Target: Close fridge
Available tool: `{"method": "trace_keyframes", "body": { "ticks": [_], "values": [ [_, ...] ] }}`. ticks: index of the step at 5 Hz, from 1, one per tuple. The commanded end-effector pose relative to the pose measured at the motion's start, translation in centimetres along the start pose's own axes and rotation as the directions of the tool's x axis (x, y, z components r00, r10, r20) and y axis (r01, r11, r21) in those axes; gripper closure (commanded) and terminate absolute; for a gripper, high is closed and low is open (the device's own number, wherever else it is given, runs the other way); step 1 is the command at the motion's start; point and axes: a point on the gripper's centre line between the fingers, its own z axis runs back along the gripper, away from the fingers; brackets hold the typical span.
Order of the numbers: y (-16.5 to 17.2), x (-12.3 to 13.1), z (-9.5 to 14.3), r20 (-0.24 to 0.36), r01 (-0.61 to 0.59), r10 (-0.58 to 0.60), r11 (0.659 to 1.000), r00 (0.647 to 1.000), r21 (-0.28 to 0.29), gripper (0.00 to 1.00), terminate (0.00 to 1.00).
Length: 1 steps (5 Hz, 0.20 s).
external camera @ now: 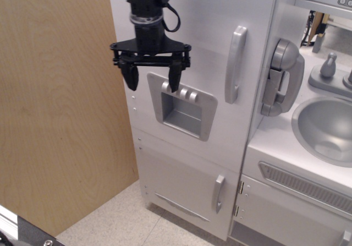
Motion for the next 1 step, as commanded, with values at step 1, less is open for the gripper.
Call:
{"method": "trace_keyframes", "body": {
  "ticks": [1],
  "values": [
    [0.38, 1.07, 2.02, 0.059, 0.0, 0.0, 1.0, 0.998, -0.013, 0.0, 1.0]
  ]
}}
